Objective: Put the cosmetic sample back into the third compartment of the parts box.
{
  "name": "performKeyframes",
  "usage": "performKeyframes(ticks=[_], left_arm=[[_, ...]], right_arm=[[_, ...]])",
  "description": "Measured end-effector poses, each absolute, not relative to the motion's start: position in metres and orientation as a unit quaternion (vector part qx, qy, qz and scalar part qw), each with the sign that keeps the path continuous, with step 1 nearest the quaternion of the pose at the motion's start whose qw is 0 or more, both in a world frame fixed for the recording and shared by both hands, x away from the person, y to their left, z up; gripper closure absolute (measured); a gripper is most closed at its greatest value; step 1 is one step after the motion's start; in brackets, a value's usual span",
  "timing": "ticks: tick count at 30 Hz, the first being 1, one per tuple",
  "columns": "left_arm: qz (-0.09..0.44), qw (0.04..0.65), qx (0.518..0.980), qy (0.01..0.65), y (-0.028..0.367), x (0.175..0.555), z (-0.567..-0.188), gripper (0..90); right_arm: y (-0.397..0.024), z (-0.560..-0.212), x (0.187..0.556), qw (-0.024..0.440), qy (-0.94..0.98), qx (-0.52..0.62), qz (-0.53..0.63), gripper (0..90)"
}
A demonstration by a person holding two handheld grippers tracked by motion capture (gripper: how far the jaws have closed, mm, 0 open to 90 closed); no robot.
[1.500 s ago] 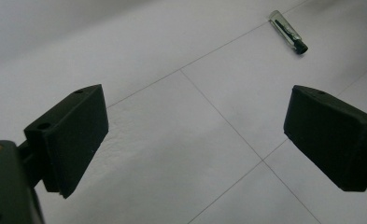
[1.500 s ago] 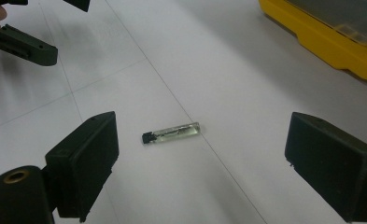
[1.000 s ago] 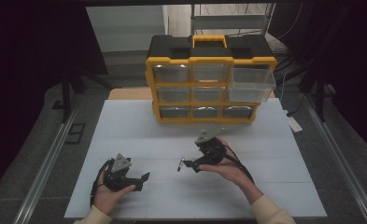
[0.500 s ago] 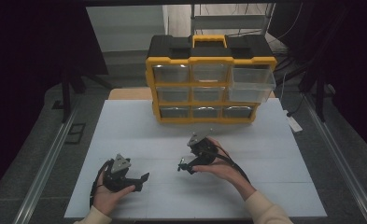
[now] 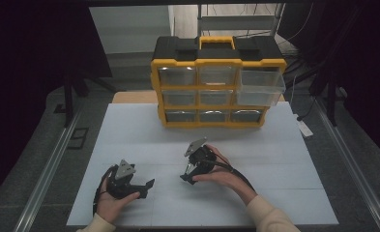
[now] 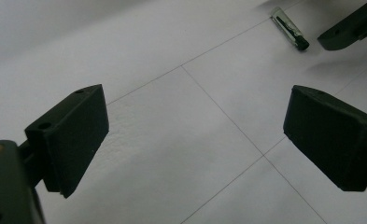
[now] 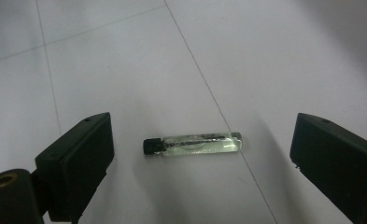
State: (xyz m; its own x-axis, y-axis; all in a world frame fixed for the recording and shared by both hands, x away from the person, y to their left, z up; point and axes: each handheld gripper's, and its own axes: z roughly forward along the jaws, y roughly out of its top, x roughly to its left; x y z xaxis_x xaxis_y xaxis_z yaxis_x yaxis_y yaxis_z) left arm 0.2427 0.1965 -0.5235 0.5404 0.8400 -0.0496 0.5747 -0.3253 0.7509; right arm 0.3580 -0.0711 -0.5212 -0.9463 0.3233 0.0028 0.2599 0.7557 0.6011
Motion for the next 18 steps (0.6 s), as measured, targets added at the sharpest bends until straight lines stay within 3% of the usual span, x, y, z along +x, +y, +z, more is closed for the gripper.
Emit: performKeyframes(ticks=[18], left_arm=[[0.178,0.373,0.794,0.446,0.1972,0.2426,-0.5236,7.4]], right_arm=[[-0.0649,-0.529,0.3578,0.053,0.943,0.128,0.302,15.6]])
